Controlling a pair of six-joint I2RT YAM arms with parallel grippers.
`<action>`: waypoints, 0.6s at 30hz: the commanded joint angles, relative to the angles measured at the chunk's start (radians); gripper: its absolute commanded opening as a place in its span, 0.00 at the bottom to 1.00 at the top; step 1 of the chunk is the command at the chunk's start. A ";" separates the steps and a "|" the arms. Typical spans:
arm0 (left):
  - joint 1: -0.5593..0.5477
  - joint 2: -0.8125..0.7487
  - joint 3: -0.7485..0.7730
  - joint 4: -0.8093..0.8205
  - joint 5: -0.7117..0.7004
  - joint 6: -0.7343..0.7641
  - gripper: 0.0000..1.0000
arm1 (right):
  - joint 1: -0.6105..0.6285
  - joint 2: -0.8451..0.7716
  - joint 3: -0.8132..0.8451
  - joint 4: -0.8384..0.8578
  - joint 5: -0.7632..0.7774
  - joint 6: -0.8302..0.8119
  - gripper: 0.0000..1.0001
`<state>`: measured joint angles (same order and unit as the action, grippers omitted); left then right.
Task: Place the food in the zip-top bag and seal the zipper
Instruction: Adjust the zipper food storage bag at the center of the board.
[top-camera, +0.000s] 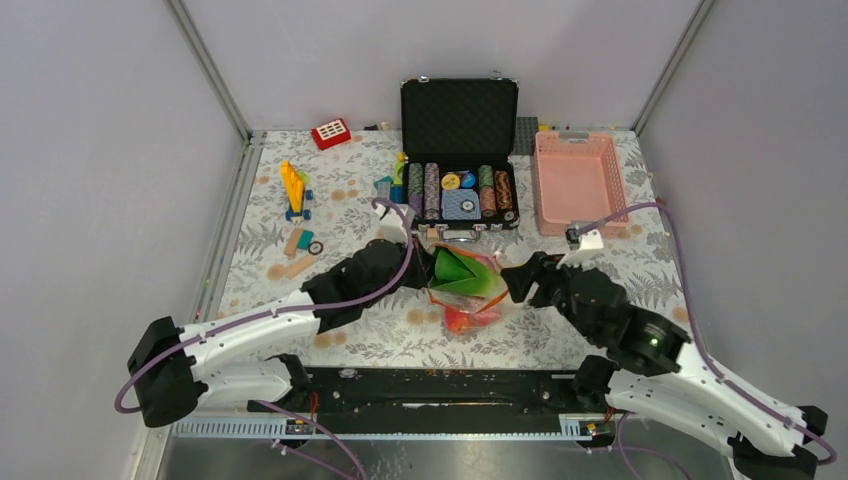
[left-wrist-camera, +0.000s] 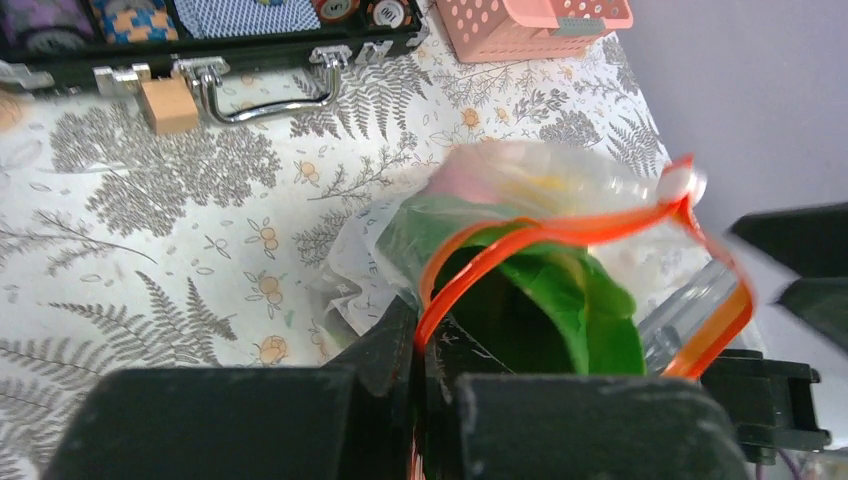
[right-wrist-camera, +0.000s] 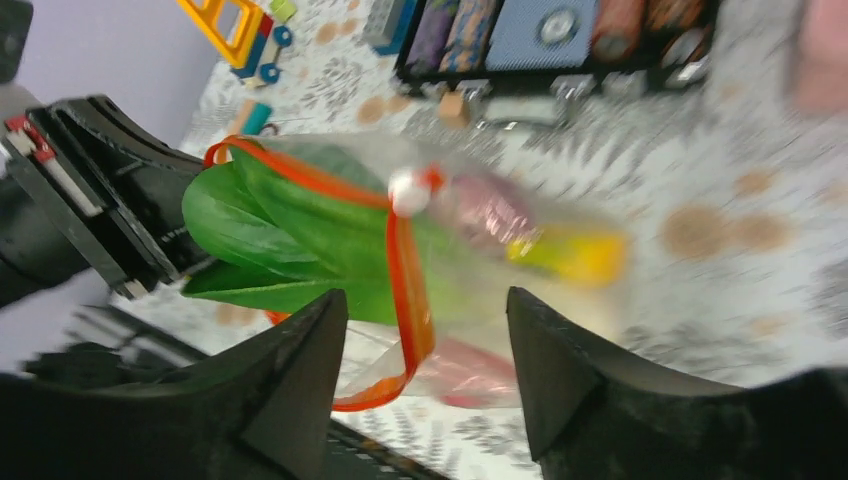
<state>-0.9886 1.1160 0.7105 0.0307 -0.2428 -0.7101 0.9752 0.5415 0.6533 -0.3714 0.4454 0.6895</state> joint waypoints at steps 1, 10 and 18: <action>0.013 -0.001 0.121 -0.104 0.034 0.135 0.00 | 0.007 -0.009 0.171 -0.281 0.083 -0.432 0.75; 0.021 0.037 0.197 -0.194 0.134 0.201 0.00 | 0.007 0.238 0.340 -0.243 -0.086 -0.822 0.91; 0.022 0.072 0.228 -0.229 0.143 0.201 0.00 | 0.007 0.363 0.344 -0.231 -0.182 -0.829 0.91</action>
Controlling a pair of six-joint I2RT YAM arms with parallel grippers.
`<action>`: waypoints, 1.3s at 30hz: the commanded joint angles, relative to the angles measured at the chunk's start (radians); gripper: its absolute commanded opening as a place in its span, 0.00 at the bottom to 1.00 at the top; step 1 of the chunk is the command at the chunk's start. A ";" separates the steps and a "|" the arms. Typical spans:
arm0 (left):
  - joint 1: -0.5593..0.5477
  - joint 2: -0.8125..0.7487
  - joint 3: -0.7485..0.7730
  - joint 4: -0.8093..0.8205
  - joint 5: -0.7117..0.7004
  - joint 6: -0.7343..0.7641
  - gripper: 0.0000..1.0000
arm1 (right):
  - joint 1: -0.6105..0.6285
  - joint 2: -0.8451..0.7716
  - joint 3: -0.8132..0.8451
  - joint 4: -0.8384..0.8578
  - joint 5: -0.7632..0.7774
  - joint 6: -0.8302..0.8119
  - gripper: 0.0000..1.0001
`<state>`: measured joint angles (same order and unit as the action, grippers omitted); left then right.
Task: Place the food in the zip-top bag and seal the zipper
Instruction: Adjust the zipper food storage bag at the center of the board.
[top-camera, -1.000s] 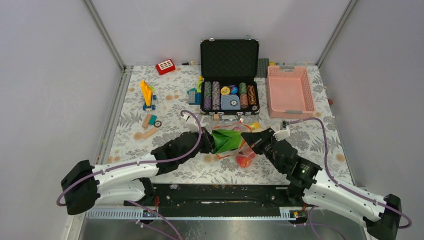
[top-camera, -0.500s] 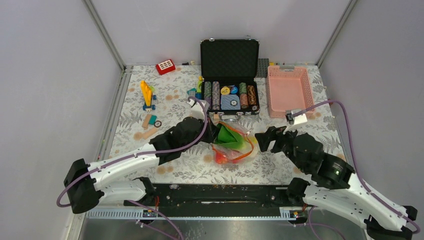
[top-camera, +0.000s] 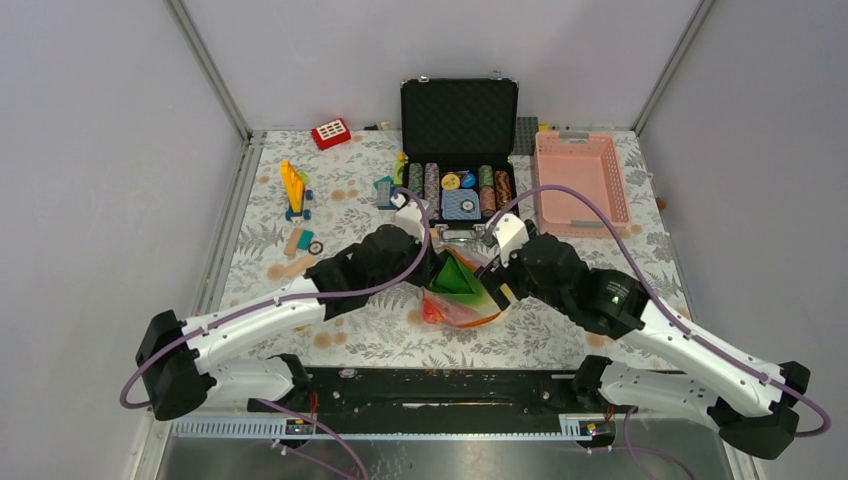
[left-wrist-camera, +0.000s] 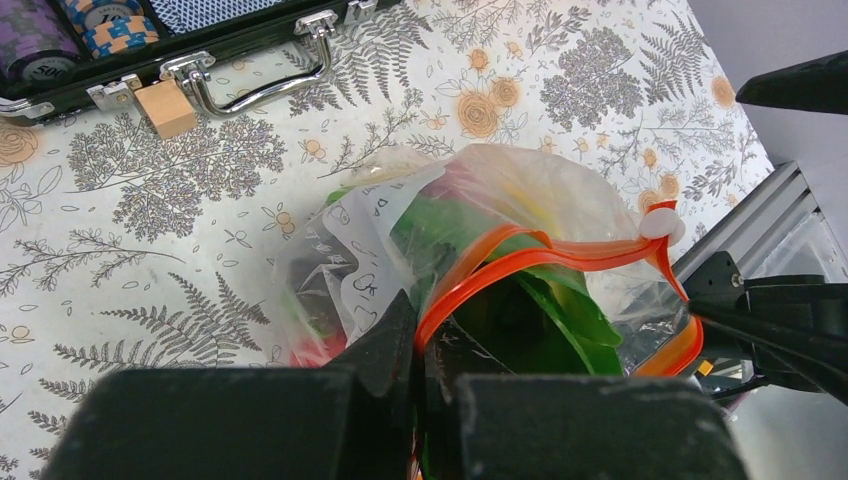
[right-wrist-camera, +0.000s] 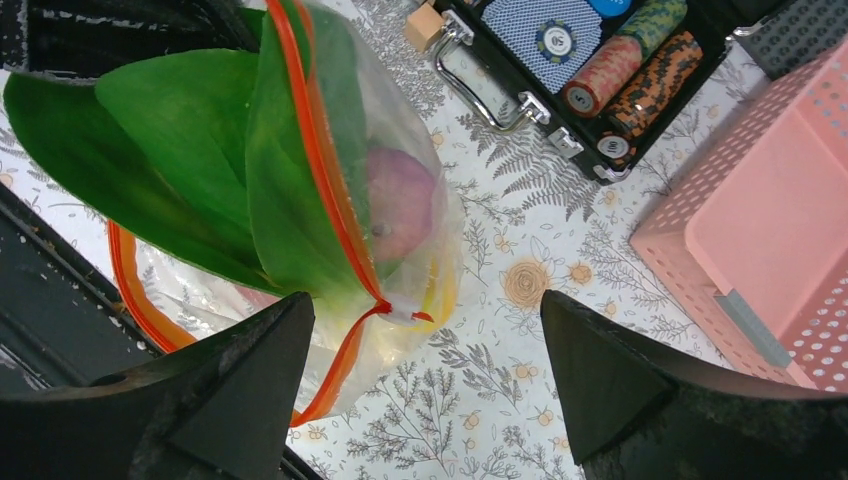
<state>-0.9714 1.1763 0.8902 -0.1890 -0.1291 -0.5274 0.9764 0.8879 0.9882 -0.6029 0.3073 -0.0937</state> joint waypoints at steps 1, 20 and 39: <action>0.005 0.014 0.050 -0.009 0.031 0.019 0.00 | 0.006 0.037 0.006 -0.001 -0.046 -0.041 0.91; 0.005 -0.011 0.070 -0.052 0.037 0.013 0.06 | 0.006 0.166 -0.016 0.012 0.087 0.045 0.31; 0.005 -0.460 -0.098 -0.265 -0.158 -0.105 0.99 | 0.006 0.121 0.017 0.023 0.111 0.307 0.10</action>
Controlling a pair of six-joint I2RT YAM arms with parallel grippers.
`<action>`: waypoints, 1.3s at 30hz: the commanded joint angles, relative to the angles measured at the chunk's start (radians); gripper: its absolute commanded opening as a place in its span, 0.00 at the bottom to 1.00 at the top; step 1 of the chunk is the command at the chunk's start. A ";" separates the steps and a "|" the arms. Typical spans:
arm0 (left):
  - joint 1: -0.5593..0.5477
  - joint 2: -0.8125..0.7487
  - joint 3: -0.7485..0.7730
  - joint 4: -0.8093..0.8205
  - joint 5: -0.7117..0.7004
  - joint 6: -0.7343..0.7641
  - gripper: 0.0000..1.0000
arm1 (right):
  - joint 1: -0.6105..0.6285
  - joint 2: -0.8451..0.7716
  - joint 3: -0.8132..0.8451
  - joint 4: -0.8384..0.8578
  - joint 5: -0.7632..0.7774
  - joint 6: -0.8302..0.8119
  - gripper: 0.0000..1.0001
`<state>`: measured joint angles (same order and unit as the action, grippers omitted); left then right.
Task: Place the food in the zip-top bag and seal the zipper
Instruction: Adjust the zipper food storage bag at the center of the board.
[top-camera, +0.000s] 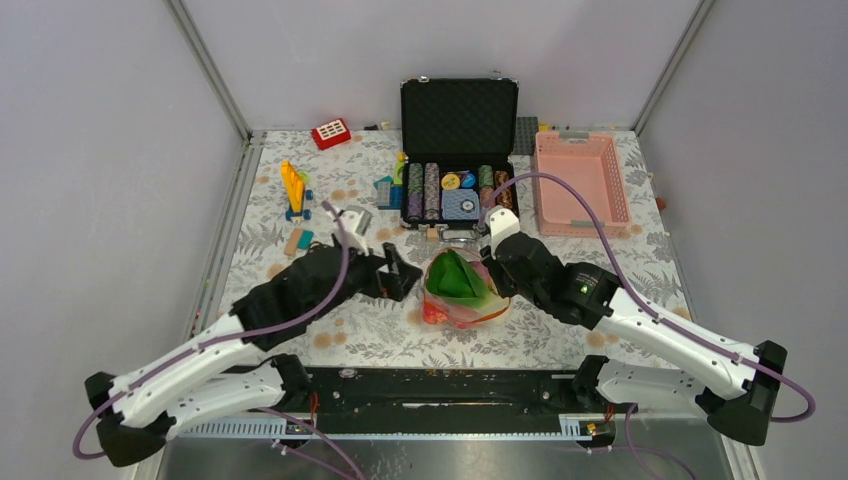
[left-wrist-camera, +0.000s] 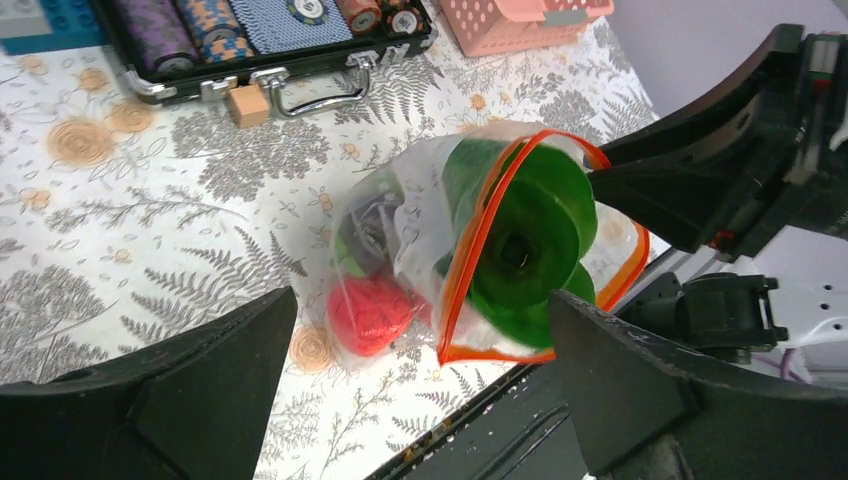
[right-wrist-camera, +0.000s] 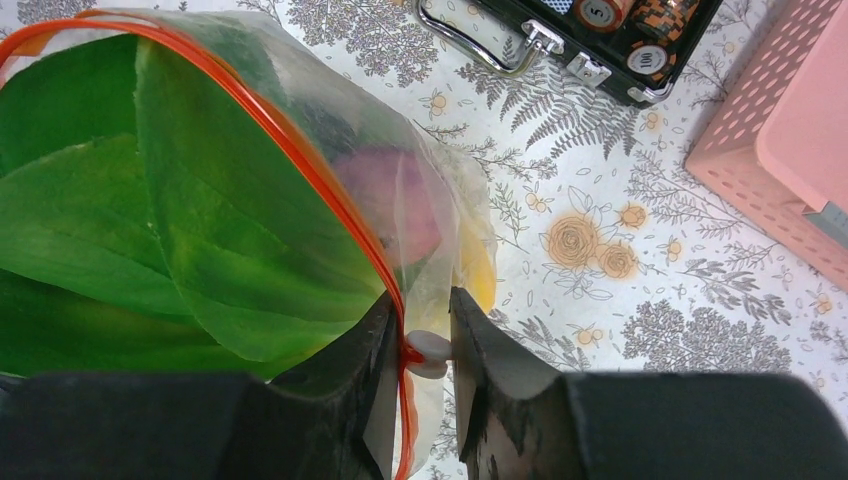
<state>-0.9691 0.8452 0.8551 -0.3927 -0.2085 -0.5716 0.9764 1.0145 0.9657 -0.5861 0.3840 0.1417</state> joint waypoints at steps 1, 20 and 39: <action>0.003 -0.163 -0.087 -0.069 -0.080 -0.076 0.99 | 0.006 -0.008 0.039 0.005 0.033 0.073 0.10; 0.003 -0.048 -0.325 0.309 0.191 -0.304 0.83 | 0.006 -0.071 0.004 -0.003 0.018 0.136 0.10; 0.003 0.124 -0.259 0.388 0.132 -0.279 0.57 | 0.006 -0.115 -0.027 0.028 -0.017 0.151 0.10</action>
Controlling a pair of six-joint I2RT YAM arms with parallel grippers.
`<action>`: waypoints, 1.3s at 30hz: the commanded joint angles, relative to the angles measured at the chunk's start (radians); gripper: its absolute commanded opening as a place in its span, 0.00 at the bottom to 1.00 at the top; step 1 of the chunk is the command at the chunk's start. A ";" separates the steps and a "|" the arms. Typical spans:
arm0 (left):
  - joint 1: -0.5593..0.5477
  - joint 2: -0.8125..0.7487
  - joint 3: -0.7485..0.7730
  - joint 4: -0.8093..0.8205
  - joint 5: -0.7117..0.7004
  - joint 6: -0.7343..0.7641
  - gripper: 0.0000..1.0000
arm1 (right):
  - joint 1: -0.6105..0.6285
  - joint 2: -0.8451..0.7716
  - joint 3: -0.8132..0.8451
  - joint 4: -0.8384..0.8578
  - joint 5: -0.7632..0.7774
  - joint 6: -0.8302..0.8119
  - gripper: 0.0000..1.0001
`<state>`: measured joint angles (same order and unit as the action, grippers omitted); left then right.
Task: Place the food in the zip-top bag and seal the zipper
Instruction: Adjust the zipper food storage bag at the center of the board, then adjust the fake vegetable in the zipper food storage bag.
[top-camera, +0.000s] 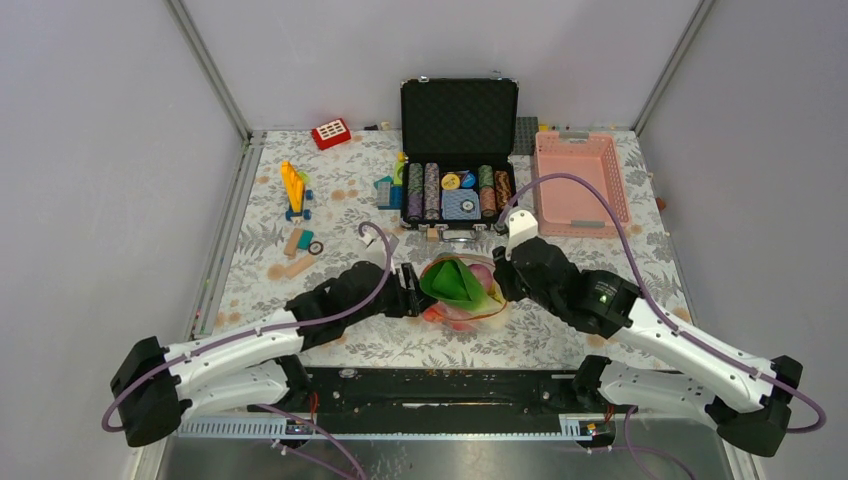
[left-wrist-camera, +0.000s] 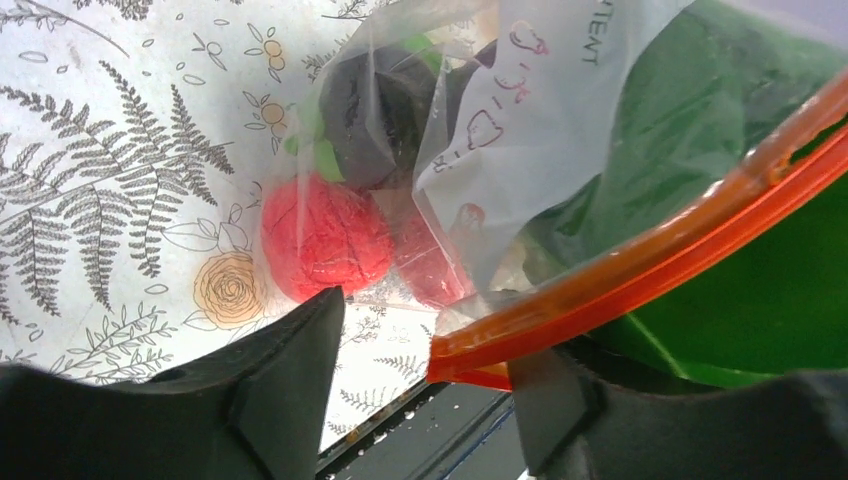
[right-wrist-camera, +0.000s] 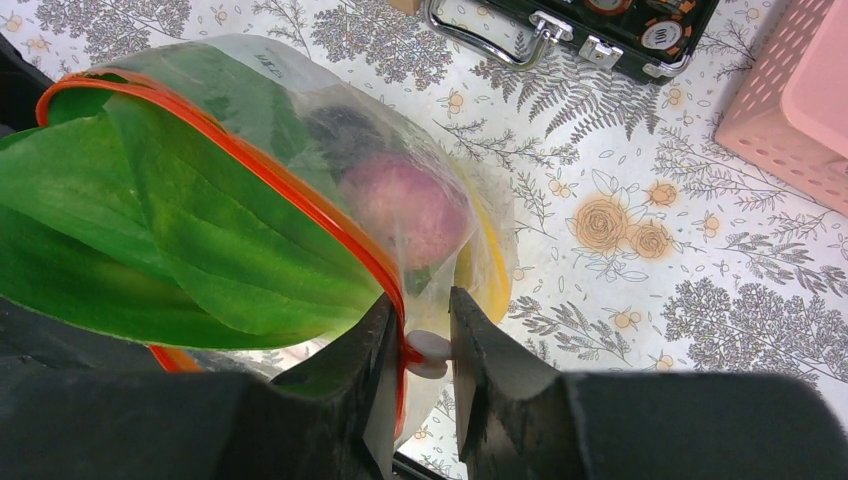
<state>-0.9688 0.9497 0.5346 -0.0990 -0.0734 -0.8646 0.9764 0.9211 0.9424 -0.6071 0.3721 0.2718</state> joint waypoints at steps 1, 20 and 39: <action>0.002 0.026 0.065 0.111 -0.004 0.019 0.51 | 0.006 -0.023 -0.005 0.050 -0.005 0.019 0.10; 0.015 -0.054 0.462 -0.567 -0.446 0.171 0.00 | 0.006 -0.110 0.073 -0.112 0.339 -0.105 0.09; 0.014 0.080 0.517 -0.483 -0.239 0.216 0.00 | 0.005 -0.054 0.007 0.298 -0.290 -0.305 0.77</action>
<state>-0.9592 1.0538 1.0168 -0.6212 -0.3302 -0.6582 0.9863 0.9092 0.9611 -0.4461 0.2749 0.0257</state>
